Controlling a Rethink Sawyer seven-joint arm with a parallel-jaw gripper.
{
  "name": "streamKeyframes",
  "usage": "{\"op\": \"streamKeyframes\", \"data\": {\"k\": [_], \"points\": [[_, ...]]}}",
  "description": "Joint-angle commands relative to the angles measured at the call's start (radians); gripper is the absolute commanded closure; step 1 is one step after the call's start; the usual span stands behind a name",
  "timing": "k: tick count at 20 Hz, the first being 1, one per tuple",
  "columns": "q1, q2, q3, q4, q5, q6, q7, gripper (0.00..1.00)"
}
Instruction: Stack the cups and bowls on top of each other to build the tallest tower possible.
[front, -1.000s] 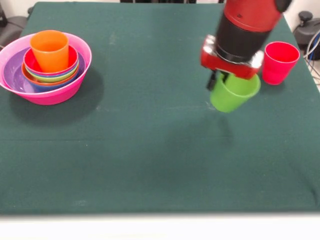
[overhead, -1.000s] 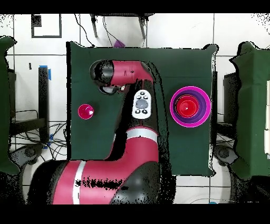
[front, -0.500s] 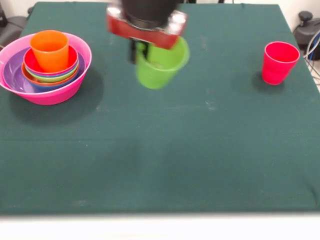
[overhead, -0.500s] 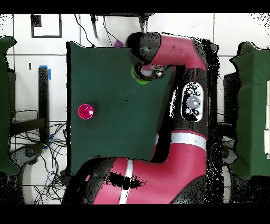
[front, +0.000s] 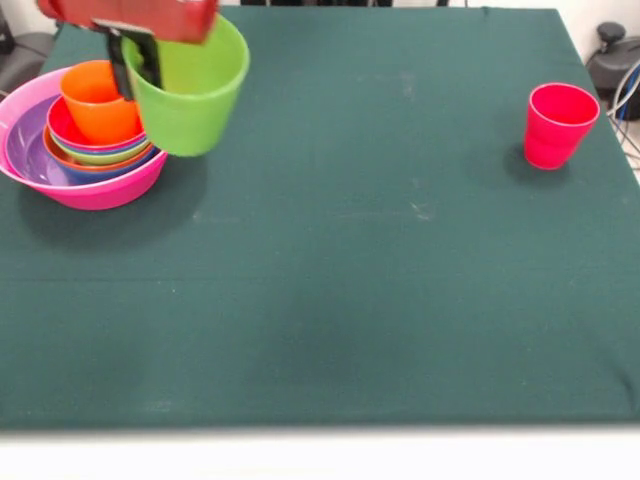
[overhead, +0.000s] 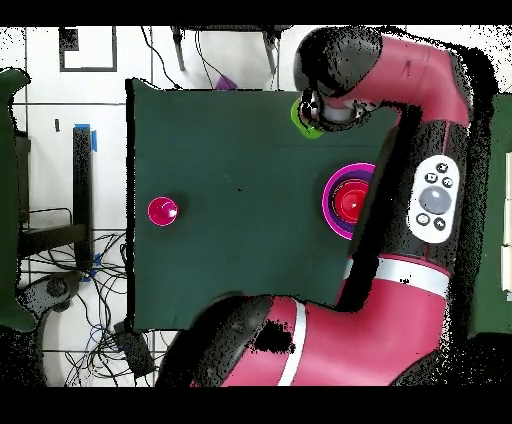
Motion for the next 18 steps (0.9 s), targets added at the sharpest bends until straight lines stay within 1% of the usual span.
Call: {"op": "streamKeyframes", "data": {"k": [1,3,5,8,13,18], "points": [[-0.007,0.057,0.129,-0.129,-0.064,0.244,-0.382,1.00],[-0.012,0.052,0.123,-0.125,-0.057,0.271,-0.385,1.00],[-0.018,0.025,0.115,-0.064,-0.041,0.246,-0.382,1.00],[-0.020,-0.030,0.097,0.051,-0.025,0.214,-0.355,1.00],[-0.035,-0.126,0.085,0.245,-0.010,0.121,-0.355,1.00],[-0.076,-0.177,0.098,0.398,-0.020,0.009,-0.373,1.00]]}}
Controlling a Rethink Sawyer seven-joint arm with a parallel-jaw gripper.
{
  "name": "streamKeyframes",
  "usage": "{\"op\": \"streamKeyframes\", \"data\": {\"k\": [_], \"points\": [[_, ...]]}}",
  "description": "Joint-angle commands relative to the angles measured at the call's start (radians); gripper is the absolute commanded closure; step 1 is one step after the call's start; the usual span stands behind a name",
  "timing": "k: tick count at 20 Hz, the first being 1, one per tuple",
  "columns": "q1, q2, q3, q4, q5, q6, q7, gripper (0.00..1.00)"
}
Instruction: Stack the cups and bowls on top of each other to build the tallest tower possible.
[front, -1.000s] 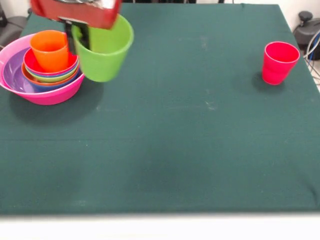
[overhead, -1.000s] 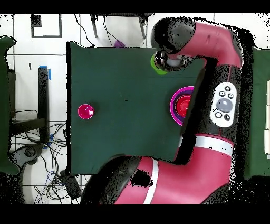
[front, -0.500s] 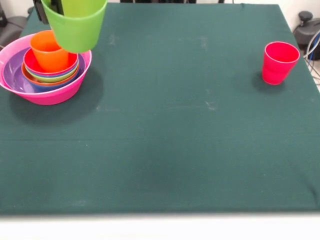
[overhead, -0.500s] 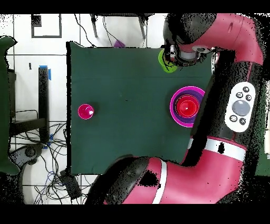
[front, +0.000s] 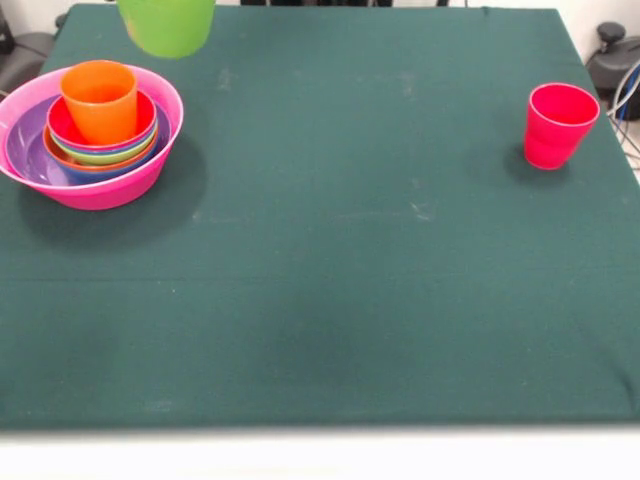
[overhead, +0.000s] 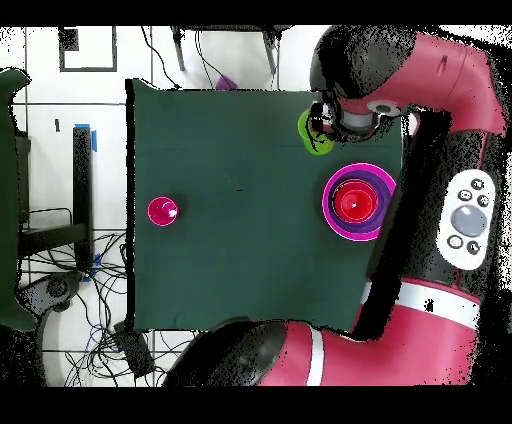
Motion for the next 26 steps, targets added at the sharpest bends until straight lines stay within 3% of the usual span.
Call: {"op": "streamKeyframes", "data": {"k": [1,10,26], "points": [[-0.051,-0.077,0.096,0.327,-0.027,-0.143,-0.333,1.00],[-0.089,-0.121,0.120,0.470,-0.068,-0.256,-0.302,1.00],[-0.133,-0.102,0.158,0.556,-0.132,-0.416,-0.256,1.00]]}}
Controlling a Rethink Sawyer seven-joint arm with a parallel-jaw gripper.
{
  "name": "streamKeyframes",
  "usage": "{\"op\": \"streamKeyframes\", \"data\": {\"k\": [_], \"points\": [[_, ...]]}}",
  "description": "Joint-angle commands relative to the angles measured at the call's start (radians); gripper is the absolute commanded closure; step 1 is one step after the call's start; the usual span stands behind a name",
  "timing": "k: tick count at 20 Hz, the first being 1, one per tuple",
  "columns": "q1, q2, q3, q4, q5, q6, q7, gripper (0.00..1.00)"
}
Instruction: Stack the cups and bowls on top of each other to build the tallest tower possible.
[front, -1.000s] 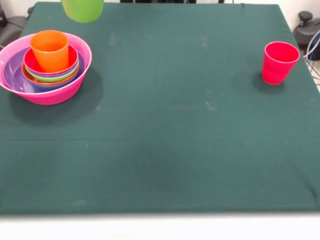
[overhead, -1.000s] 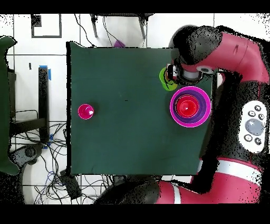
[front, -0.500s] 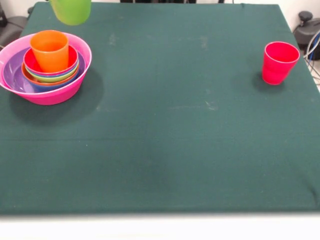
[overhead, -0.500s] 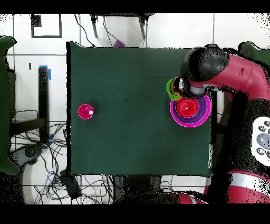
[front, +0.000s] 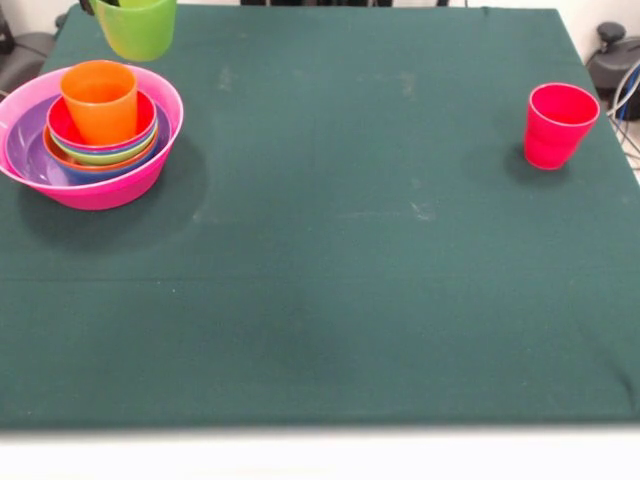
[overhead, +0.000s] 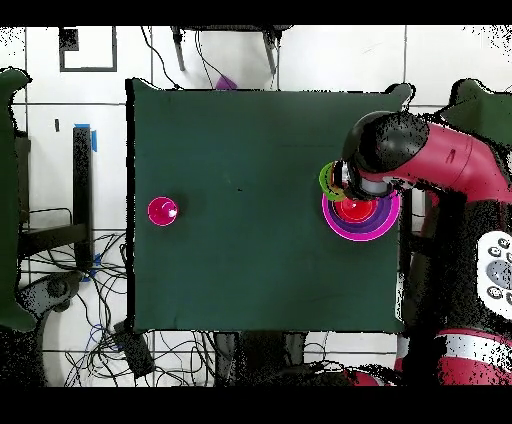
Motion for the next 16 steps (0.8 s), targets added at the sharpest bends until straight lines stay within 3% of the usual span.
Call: {"op": "streamKeyframes", "data": {"k": [1,10,16], "points": [[-0.009,0.020,0.134,0.124,-0.081,-0.106,-0.257,1.00],[-0.030,0.040,0.145,0.131,-0.140,-0.148,-0.256,1.00],[-0.057,0.006,0.148,0.152,-0.177,-0.126,-0.293,1.00]]}}
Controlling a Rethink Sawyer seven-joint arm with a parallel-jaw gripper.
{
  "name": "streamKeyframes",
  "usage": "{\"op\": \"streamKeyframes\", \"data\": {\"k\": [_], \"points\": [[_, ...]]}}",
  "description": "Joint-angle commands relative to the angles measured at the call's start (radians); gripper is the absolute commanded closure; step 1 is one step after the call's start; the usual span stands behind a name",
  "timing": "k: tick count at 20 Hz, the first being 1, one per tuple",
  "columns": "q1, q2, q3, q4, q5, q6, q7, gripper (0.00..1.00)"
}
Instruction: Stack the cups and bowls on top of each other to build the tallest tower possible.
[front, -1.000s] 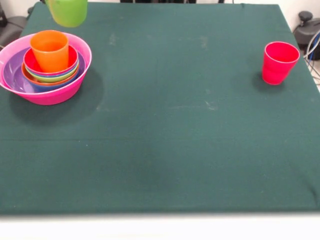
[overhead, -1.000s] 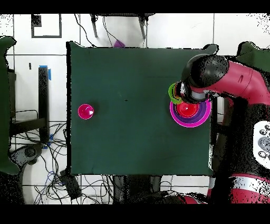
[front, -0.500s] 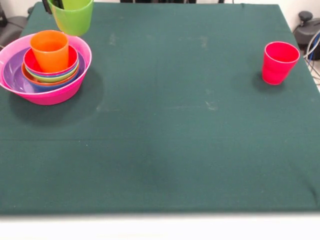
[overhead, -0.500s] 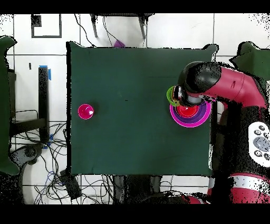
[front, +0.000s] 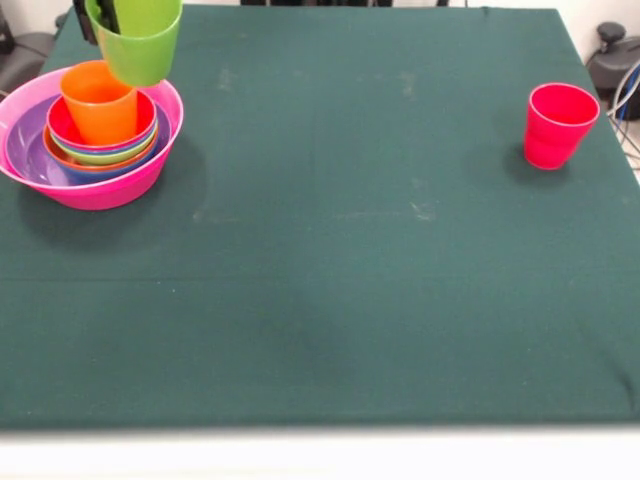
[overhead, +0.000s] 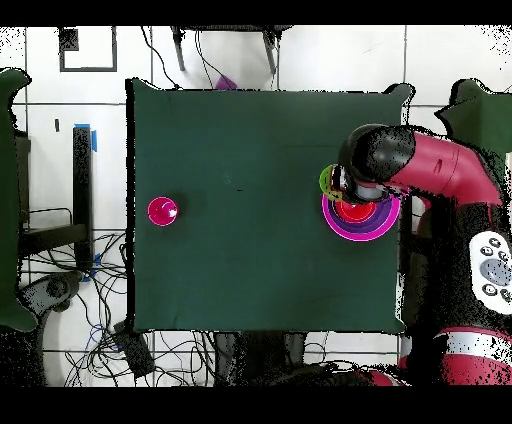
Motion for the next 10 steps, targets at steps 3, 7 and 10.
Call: {"op": "streamKeyframes", "data": {"k": [3,7,10], "points": [[-0.045,-0.019,0.099,0.116,-0.115,-0.013,-0.307,1.00],[-0.065,-0.007,0.117,0.115,-0.135,-0.023,-0.307,1.00],[-0.071,0.008,0.128,0.117,-0.147,-0.044,-0.289,1.00]]}}
